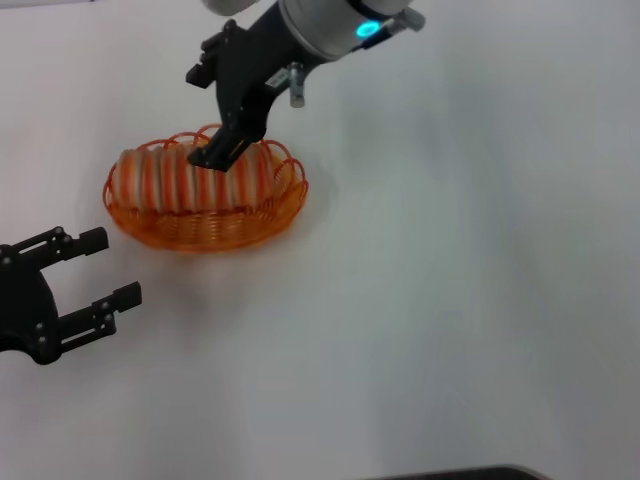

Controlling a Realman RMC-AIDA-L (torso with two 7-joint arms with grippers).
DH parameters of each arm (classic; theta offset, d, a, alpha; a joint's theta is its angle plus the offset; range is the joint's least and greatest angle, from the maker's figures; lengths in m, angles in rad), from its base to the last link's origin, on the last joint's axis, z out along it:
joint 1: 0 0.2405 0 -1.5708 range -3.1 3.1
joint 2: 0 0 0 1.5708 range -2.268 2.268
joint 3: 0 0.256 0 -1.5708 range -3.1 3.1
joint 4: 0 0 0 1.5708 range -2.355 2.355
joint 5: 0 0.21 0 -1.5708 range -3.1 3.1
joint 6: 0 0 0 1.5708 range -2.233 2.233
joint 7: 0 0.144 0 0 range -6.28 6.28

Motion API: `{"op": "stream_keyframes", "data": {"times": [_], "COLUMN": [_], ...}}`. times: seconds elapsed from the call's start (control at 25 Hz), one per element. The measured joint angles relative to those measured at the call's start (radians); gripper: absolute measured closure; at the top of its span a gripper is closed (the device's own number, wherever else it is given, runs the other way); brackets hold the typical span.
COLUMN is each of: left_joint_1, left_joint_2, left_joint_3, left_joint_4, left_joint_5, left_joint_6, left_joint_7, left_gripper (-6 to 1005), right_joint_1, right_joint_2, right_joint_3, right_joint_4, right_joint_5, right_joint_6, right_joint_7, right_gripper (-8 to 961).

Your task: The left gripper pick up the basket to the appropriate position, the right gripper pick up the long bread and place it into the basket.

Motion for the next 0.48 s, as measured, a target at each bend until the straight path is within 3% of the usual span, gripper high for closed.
{"op": "stream_keyframes", "data": {"times": [0.16, 0.48], "left_joint_1": [0.001, 0.004], "left_joint_2": [-0.001, -0.001], "left_joint_3": [0.0, -0.061], "left_joint_4": [-0.007, -0.046], "left_joint_5": [0.0, -0.026], "left_joint_6": [-0.002, -0.004], "left_joint_7": [0.0, 0.011], "left_gripper": [299, 299], "right_joint_1": [-0.096, -0.392], "right_joint_2": [-0.006, -0.011], "right_joint_3": [0.042, 0.209], "right_joint_4": [-0.017, -0.042], "right_joint_5": [0.086, 0.396], "right_joint_6": [0.0, -0.126], "right_joint_7": [-0.028, -0.268], "right_gripper": [-2, 0]}}
